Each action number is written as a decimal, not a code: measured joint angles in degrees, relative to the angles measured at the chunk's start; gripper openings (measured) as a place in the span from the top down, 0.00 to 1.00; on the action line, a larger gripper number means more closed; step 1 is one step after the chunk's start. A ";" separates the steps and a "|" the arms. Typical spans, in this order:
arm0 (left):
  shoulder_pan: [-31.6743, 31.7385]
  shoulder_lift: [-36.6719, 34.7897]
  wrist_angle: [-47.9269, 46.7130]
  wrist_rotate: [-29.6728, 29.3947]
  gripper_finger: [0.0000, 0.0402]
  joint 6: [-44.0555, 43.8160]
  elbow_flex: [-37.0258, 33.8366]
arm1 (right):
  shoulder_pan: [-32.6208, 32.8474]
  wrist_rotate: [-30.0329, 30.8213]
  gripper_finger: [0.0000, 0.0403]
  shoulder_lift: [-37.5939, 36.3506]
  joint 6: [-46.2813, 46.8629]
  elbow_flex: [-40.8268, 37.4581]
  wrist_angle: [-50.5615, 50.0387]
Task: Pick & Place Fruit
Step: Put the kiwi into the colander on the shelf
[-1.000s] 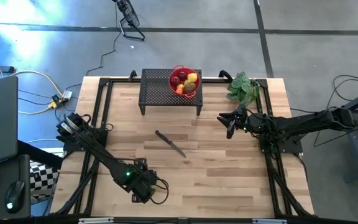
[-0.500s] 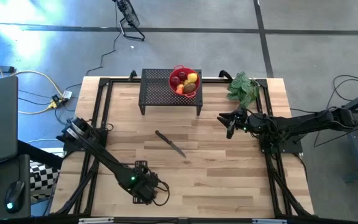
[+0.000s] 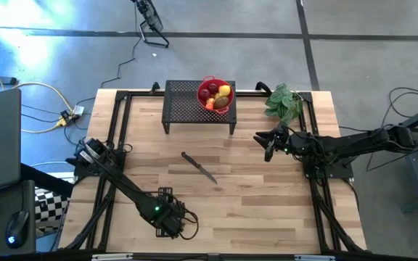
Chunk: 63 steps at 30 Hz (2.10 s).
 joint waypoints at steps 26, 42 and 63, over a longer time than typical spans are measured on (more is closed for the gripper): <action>1.72 -0.49 -0.02 -1.36 0.41 0.15 0.00 | 0.02 -0.02 0.74 0.00 -0.28 0.00 0.00; 13.81 -15.82 -0.69 -12.18 0.41 11.02 0.07 | 0.00 -0.42 0.74 0.00 -0.46 0.00 -0.02; 41.93 -30.12 27.06 -16.33 0.41 30.53 0.07 | 0.02 -0.02 0.74 0.01 -0.50 0.00 -0.21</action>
